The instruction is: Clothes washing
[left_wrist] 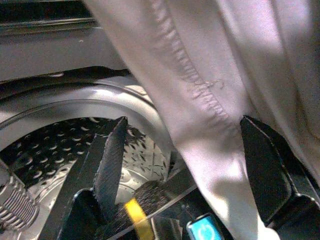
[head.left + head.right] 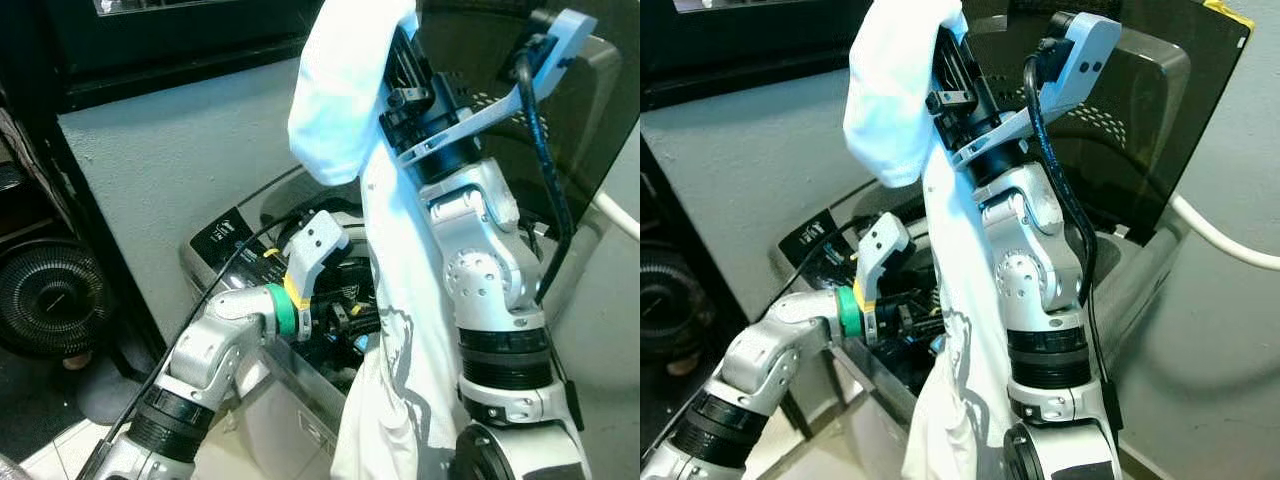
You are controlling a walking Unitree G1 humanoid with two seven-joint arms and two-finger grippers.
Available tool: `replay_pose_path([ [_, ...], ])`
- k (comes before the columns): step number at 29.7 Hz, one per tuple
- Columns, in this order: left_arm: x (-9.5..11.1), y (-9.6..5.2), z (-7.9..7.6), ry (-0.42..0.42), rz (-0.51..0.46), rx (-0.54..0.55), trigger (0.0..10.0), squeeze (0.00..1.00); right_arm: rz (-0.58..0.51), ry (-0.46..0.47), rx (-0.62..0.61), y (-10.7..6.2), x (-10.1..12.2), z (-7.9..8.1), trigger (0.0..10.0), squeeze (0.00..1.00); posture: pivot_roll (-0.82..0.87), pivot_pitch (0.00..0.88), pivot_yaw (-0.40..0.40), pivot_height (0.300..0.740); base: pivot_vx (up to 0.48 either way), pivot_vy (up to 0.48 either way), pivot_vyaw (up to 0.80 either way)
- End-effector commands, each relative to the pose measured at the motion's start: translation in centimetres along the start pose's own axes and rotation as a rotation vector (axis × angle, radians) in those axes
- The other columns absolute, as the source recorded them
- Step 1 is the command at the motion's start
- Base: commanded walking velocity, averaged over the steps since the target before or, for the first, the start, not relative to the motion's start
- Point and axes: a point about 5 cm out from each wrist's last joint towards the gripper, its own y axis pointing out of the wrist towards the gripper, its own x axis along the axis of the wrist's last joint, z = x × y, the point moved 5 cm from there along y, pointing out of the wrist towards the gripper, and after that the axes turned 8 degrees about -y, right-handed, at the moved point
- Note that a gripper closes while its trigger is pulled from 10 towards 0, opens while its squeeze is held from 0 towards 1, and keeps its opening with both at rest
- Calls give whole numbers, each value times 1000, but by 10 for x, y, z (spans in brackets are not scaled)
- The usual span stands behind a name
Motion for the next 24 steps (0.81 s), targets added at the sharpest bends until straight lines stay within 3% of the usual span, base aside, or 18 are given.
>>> replay_pose_path([
  [1, 0, 3, -8, 19, 12, -49, 10000, 0, -17, 5, 31, 2, 6, 8, 10000, 0, -85, 79, 88, 740, 0, 0, 0],
  [5, 3, 3, -23, 21, -12, -94, 10000, 0, -12, 3, -3, -1, 6, 0, 10000, 0, -74, 81, 95, 740, 0, 0, 0],
  [10, -9, -3, -19, -11, 19, -103, 10000, 0, -41, 47, 11, -1, 14, 0, 10000, 0, -74, 81, 95, 740, 0, 0, 0],
  [12, -13, -9, -11, -18, 34, -103, 10000, 0, -72, 114, 48, -1, 21, 3, 10000, 0, -65, 79, 91, 740, 0, 0, 0],
  [14, -11, -15, 10, 8, 40, -35, 10000, 0, -102, 181, 102, -3, 29, 10, 10000, 0, -67, 78, 92, 740, 0, 0, 0],
  [19, -4, -20, 32, 56, 33, 53, 10000, 0, -127, 253, 170, -7, 38, 19, 10000, 0, -71, 79, 96, 740, 0, 0, 0],
  [24, 18, -21, 22, 106, -19, 6, 10000, 0, -40, 138, 84, -12, 21, 6, 10000, 0, -73, 81, 104, 740, 0, 0, 0],
])
